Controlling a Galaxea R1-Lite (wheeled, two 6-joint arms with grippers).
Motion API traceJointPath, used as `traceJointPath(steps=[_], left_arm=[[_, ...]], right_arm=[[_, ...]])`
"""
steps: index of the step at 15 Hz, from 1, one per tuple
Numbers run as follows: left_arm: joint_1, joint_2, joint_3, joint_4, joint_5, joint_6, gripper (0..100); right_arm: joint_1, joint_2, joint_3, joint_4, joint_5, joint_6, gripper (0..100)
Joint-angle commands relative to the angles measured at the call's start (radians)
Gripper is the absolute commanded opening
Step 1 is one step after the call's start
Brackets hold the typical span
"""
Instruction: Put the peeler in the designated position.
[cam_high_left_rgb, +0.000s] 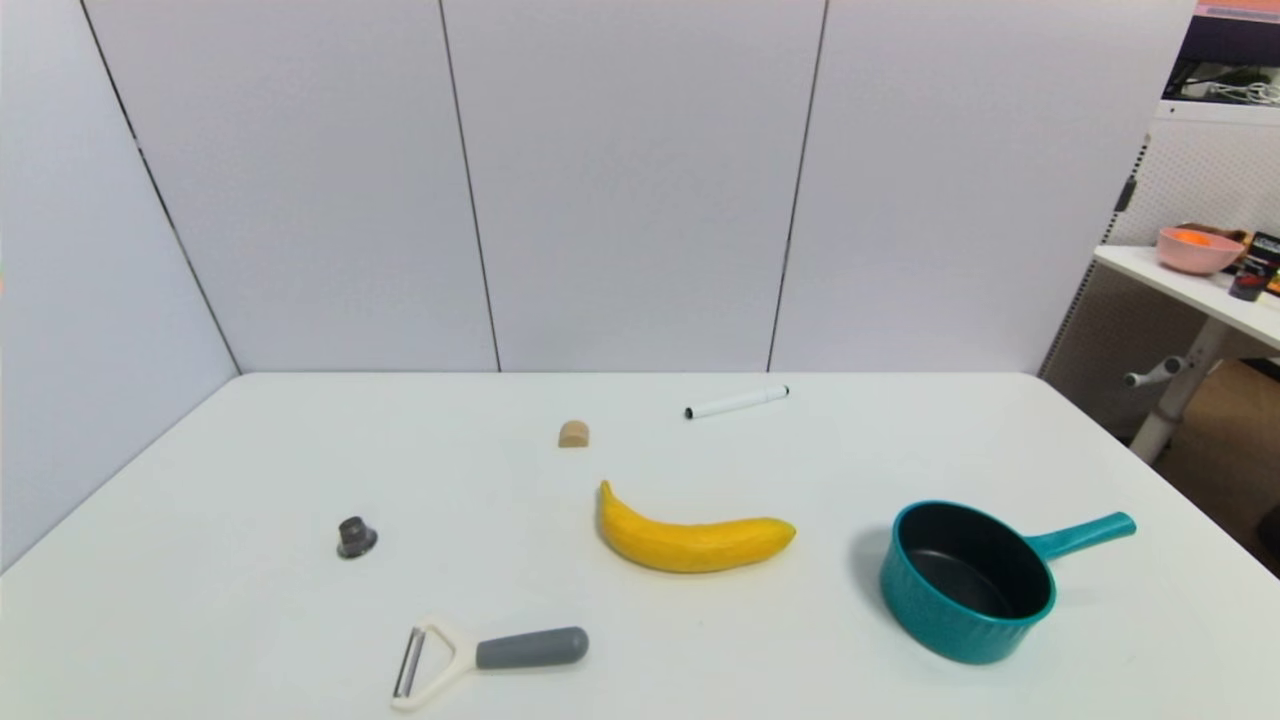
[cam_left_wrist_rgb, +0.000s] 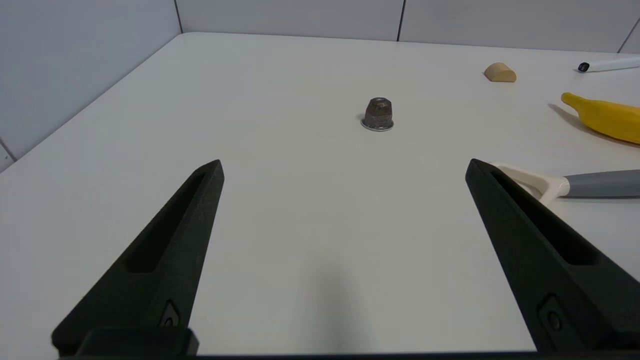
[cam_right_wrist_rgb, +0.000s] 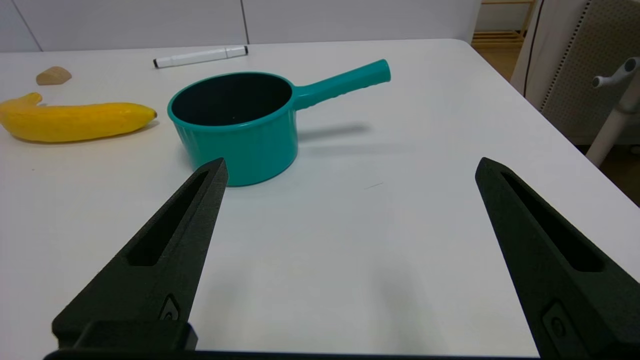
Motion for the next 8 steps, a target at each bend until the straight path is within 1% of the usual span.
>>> traceJointPath(steps=[1,8], left_arm=[[0.000,0.001,0.000,0.000,0.000,-0.001,100],[0.000,0.001,0.000,0.000,0.000,-0.001,100]], right_arm=[[0.000,0.001,0.002,0.000,0.000,0.001,100],[0.000,0.001,0.002,0.000,0.000,0.001,100]])
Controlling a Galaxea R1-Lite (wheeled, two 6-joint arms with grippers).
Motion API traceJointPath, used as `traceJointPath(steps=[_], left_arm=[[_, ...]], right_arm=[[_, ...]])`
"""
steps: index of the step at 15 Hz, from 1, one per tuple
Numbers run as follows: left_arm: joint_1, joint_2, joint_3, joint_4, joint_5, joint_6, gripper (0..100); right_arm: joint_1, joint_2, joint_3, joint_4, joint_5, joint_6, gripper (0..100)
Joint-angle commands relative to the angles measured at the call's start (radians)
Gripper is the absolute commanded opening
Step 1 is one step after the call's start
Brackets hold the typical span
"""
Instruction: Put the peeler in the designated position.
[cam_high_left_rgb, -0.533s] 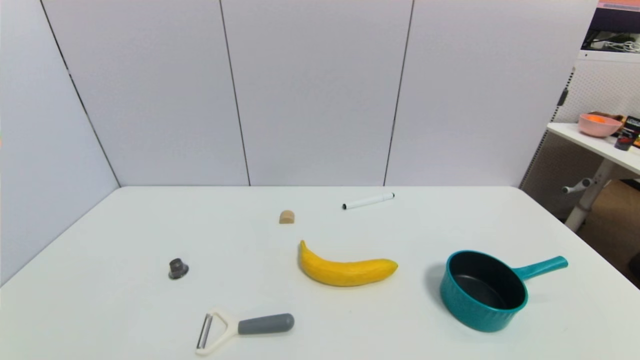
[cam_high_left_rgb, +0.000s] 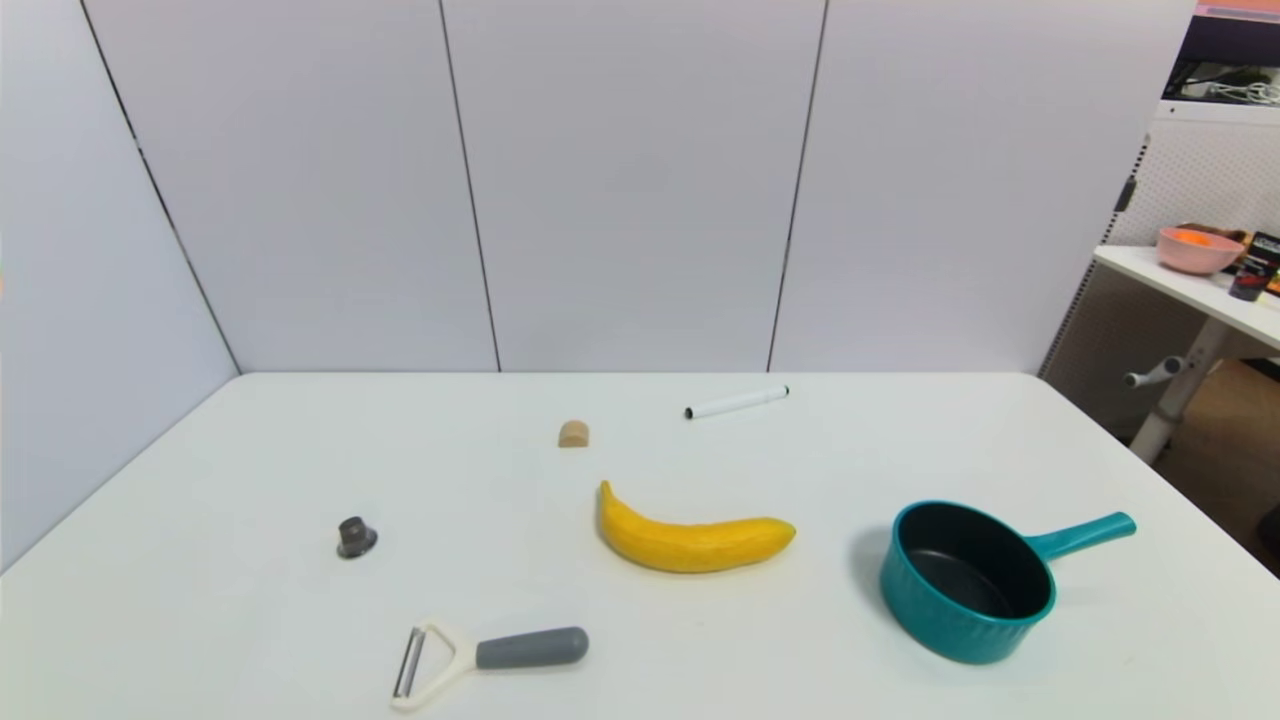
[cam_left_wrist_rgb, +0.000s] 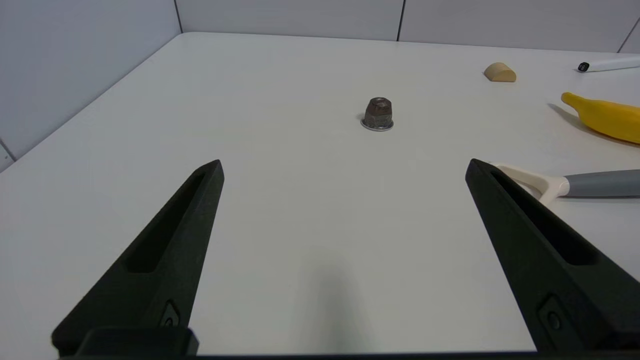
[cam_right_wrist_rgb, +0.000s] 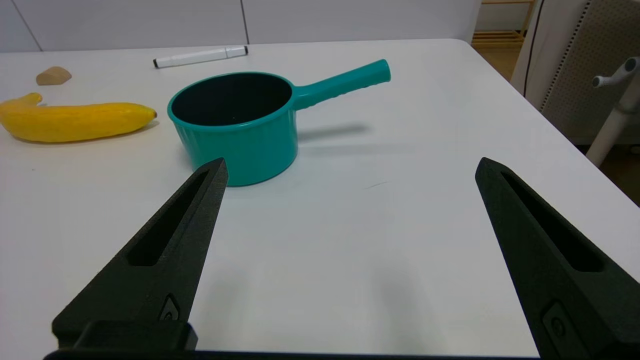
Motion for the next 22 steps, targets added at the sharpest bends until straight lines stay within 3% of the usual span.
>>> traceJointPath(steps=[1,7,11,13,16,22], left_arm=[[0.000,0.001,0.000,0.000,0.000,-0.001,100],[0.000,0.053,-0.043,0.031,-0.003,-0.013,100],[-0.031,0.442,-0.403,0.334,-0.010,0.240,100],[-0.068,0.646,-0.549,0.446,-0.064,0.367,100],[-0.129,0.928,-0.646,0.431,-0.177,0.489,100],[-0.374,1.386,-0.870,0.344,-0.187,0.590,100]], right_arm=[[0.000,0.001,0.002,0.000,-0.001,0.000,100],[0.000,0.001,0.002,0.000,-0.001,0.000,100],[0.000,0.001,0.002,0.000,-0.001,0.000,100],[0.000,0.001,0.002,0.000,-0.001,0.000,100],[0.000,0.001,0.002,0.000,-0.001,0.000,100],[0.000,0.001,0.002,0.000,-0.001,0.000,100]])
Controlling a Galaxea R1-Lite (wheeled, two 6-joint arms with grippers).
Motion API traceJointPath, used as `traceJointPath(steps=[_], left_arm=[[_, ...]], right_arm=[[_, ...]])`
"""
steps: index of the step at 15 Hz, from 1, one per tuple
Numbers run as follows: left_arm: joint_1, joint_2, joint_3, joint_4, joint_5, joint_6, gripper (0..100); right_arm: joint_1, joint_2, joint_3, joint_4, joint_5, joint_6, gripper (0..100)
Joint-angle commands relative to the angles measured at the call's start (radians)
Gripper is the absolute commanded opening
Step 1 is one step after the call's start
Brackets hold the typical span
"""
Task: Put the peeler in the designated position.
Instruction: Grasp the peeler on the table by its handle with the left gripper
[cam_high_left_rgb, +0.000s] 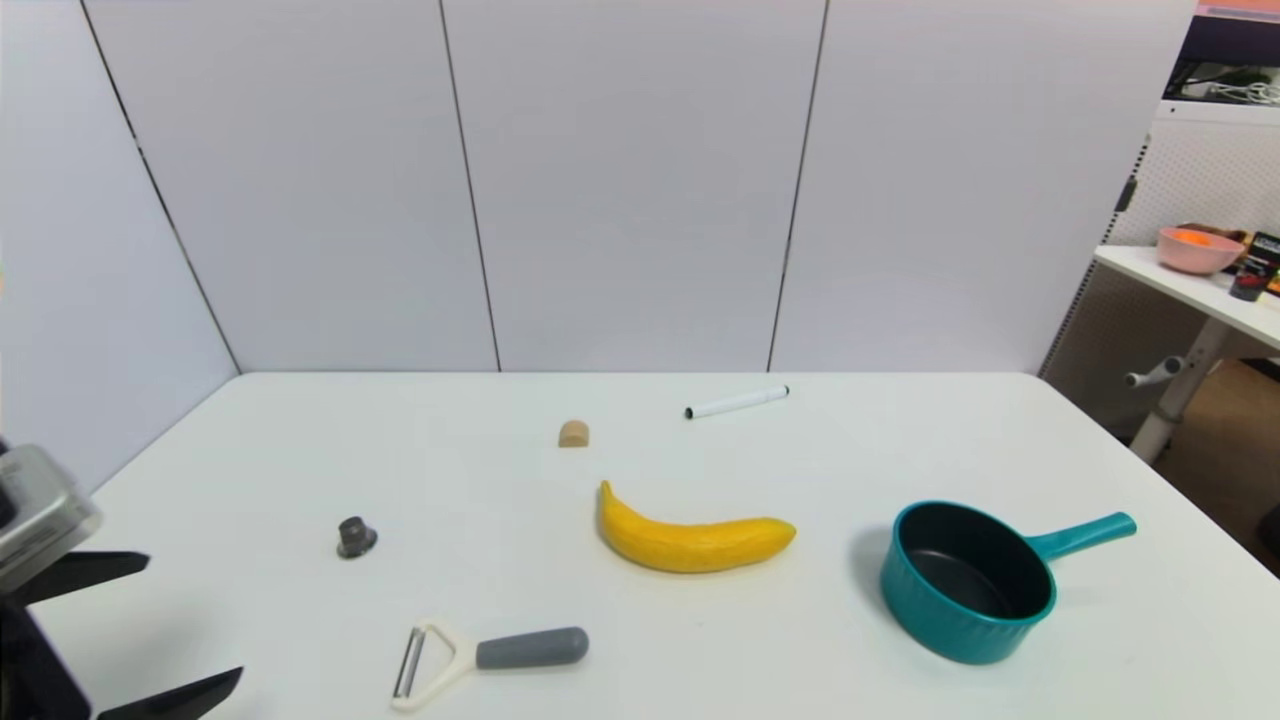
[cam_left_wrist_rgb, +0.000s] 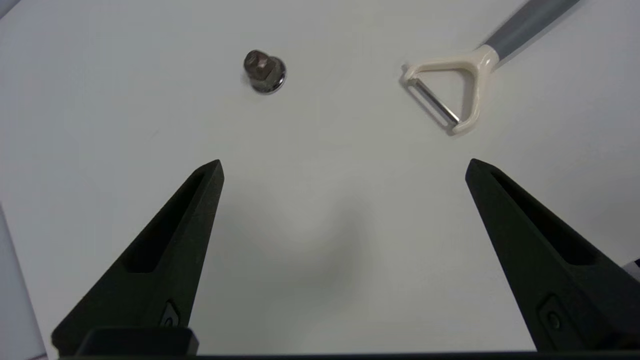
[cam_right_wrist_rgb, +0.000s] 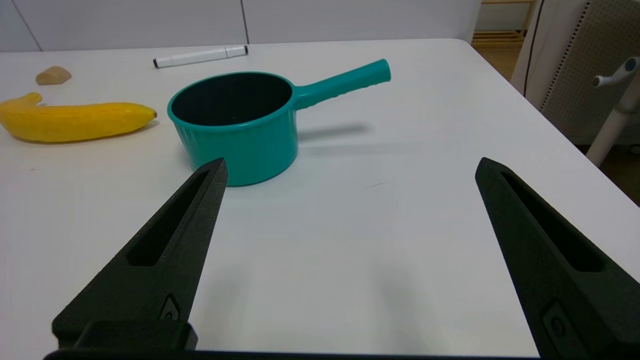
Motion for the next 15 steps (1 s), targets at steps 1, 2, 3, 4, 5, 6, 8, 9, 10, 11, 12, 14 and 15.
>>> traceJointPath(steps=[1,2,3,4,5,6,8,9,10,11,12,14,15], left_arm=[[-0.204,0.451,-0.224,-0.066,-0.021,0.135,100],[-0.226,0.497,-0.250,-0.092,-0.022,0.160,100],[-0.256,0.537,-0.262,-0.122,-0.022,0.167,100],[-0.284,0.571,-0.268,-0.151,-0.024,0.167,100],[-0.309,0.602,-0.267,-0.184,-0.044,0.167,100],[-0.318,0.625,-0.267,-0.185,-0.093,0.170,100],[-0.326,0.652,-0.265,-0.184,-0.136,0.193,100],[-0.332,0.654,-0.265,-0.182,-0.137,0.201,100],[-0.338,0.660,-0.264,-0.179,-0.139,0.201,100],[-0.339,0.666,-0.264,-0.170,-0.140,0.201,100],[-0.339,0.668,-0.264,-0.159,-0.140,0.201,100],[-0.352,0.688,-0.262,-0.144,-0.142,0.201,100],[-0.361,0.701,-0.265,-0.139,-0.142,0.201,100]], right_arm=[[0.000,0.001,0.002,0.000,0.000,0.000,100],[0.000,0.001,0.002,0.000,0.000,0.000,100],[0.000,0.001,0.002,0.000,0.000,0.000,100],[0.000,0.001,0.002,0.000,0.000,0.000,100],[0.000,0.001,0.002,0.000,0.000,0.000,100],[0.000,0.001,0.002,0.000,0.000,0.000,100],[0.000,0.001,0.002,0.000,0.000,0.000,100],[0.000,0.001,0.002,0.000,0.002,0.000,100],[0.000,0.001,0.002,0.000,0.000,0.000,100],[0.000,0.001,0.002,0.000,0.000,0.000,100],[0.000,0.001,0.002,0.000,0.000,0.000,100],[0.000,0.001,0.002,0.000,0.002,0.000,100],[0.000,0.001,0.002,0.000,0.000,0.000,100]])
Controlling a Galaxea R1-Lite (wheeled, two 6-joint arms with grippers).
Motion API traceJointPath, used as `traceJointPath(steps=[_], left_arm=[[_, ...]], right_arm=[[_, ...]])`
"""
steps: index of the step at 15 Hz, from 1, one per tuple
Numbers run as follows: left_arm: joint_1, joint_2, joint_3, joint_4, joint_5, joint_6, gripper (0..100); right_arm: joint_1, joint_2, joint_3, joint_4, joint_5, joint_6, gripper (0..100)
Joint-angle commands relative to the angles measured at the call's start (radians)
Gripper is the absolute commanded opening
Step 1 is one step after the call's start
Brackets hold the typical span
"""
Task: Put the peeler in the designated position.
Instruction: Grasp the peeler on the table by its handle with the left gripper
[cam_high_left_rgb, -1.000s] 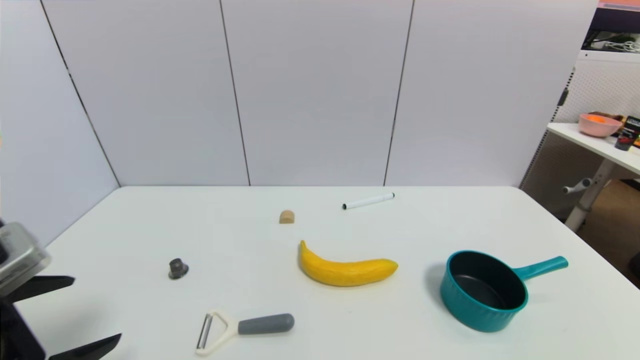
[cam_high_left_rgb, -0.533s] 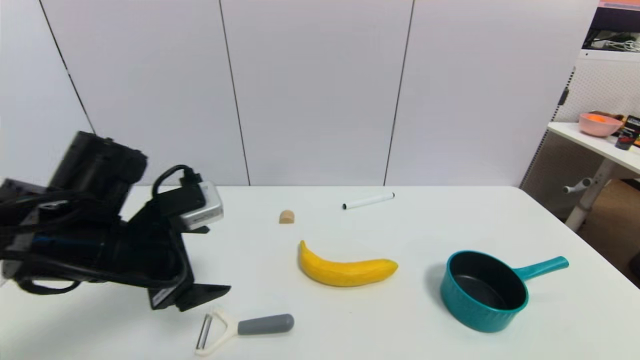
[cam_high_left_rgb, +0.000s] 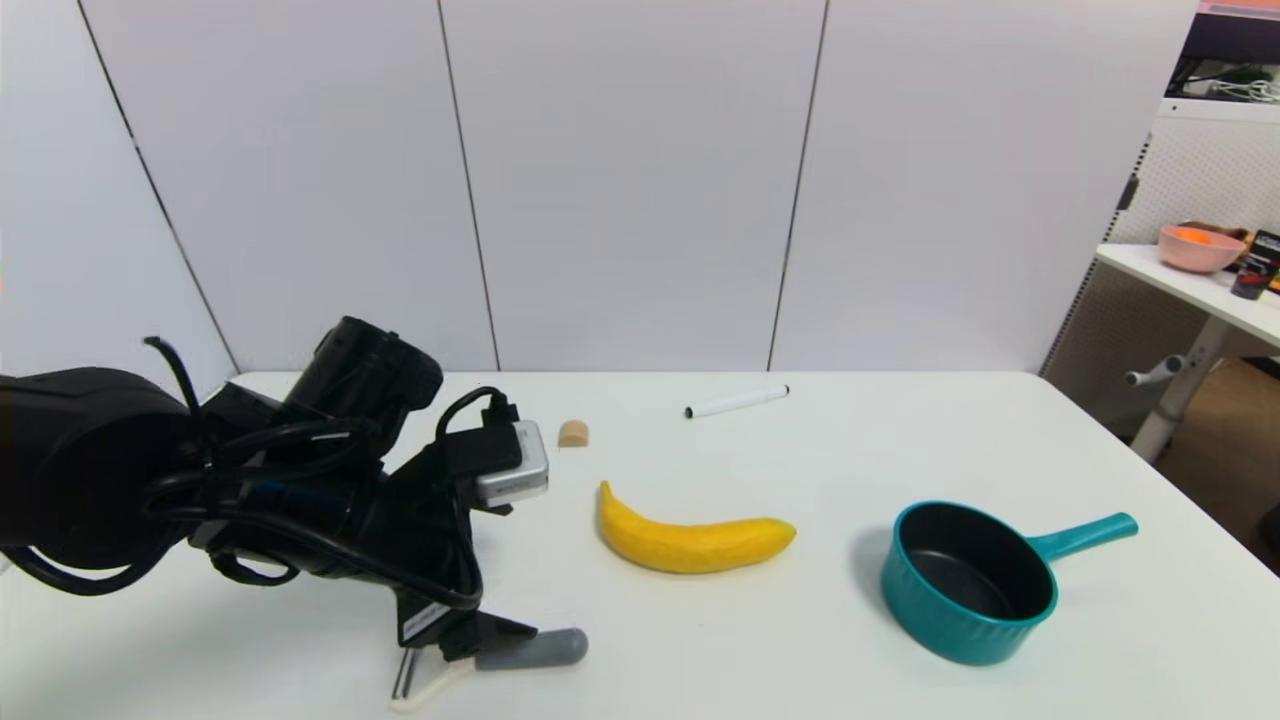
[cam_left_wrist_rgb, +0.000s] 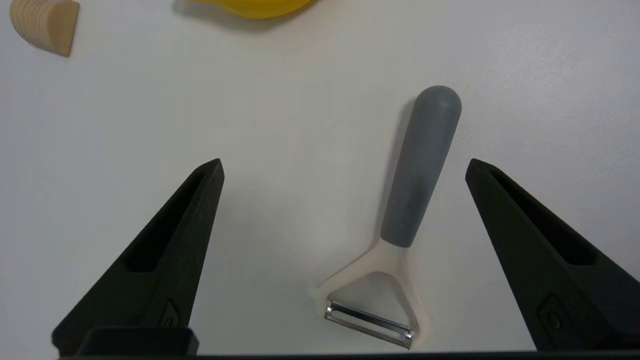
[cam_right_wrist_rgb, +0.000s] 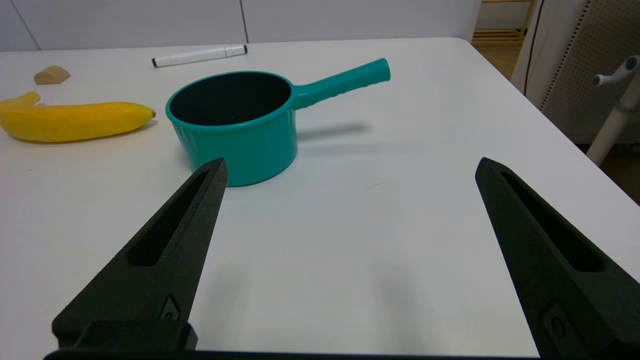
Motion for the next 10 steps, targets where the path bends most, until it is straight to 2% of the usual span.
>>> traceJointPath(steps=[1,10], left_arm=[[-0.030,0.050,-0.003,0.013,-0.005,0.004,100],[-0.053,0.093,-0.003,0.081,-0.006,0.002,100]], right_arm=[[0.000,0.001,0.002,0.000,0.000,0.000,100],[0.000,0.001,0.002,0.000,0.000,0.000,100]])
